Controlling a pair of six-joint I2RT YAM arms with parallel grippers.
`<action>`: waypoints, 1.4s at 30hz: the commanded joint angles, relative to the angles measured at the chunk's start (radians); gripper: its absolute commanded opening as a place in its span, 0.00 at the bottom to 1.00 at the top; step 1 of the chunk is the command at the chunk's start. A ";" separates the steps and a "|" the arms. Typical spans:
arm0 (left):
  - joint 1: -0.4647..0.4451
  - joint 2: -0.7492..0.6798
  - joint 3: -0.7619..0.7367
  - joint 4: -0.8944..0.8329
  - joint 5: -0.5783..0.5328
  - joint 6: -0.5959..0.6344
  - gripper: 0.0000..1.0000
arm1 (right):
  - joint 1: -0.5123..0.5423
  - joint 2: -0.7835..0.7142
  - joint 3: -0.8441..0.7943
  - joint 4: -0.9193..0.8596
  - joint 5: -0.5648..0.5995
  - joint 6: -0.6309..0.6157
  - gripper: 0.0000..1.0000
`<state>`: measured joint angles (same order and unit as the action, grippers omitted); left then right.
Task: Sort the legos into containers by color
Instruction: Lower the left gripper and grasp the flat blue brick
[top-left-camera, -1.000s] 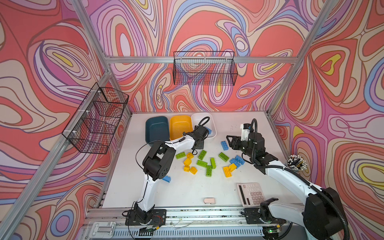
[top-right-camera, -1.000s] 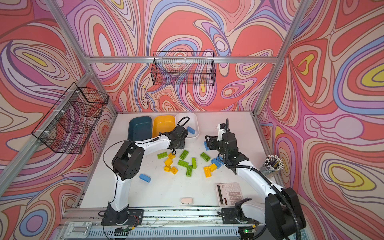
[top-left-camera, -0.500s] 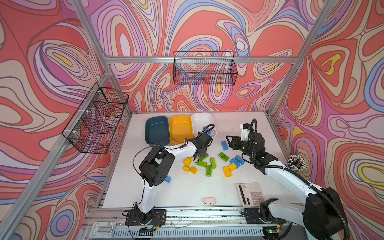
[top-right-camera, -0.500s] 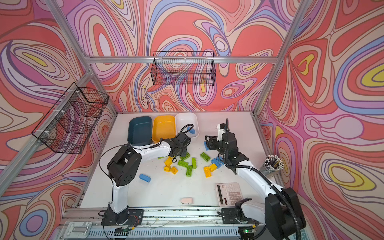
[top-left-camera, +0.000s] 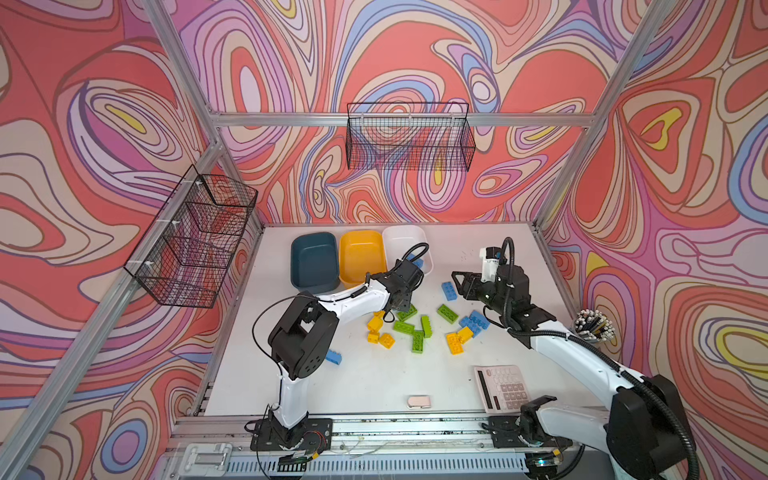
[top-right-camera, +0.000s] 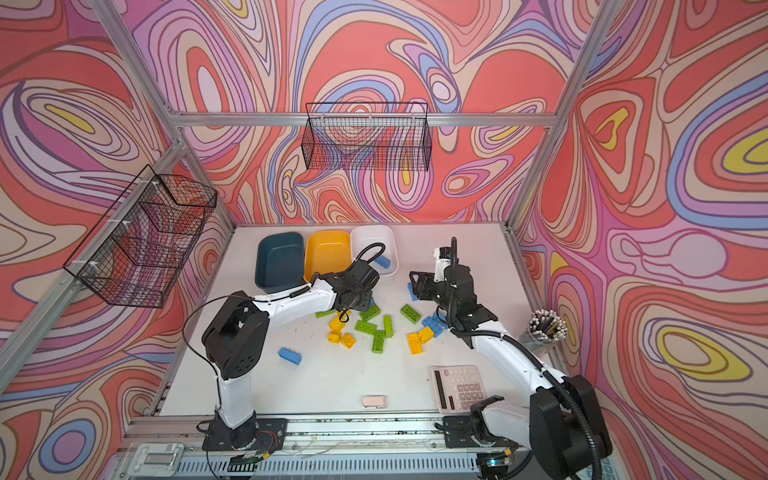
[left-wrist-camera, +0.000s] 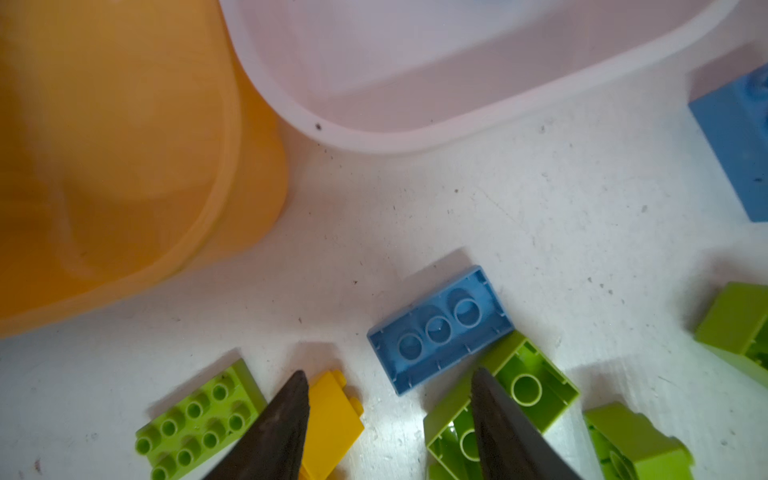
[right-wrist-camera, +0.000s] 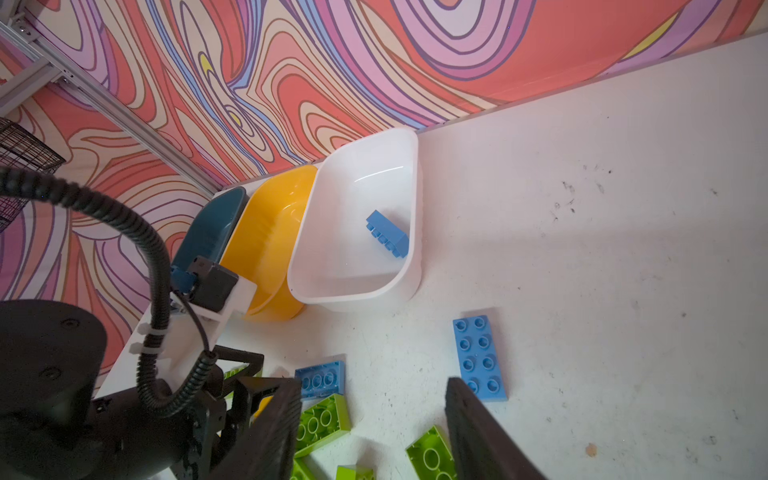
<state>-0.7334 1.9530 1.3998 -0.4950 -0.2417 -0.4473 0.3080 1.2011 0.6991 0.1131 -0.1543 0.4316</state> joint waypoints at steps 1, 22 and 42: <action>0.008 0.054 0.054 -0.058 0.059 0.071 0.67 | -0.003 0.003 -0.005 0.012 -0.009 0.002 0.59; 0.029 -0.038 -0.032 -0.004 0.011 0.079 0.48 | -0.003 0.023 0.001 0.016 -0.024 0.001 0.59; 0.008 0.058 -0.021 0.003 0.070 0.111 0.63 | -0.003 0.032 -0.006 0.022 -0.030 -0.001 0.60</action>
<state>-0.7147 1.9919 1.3689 -0.4847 -0.1833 -0.3534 0.3080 1.2224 0.6991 0.1200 -0.1772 0.4316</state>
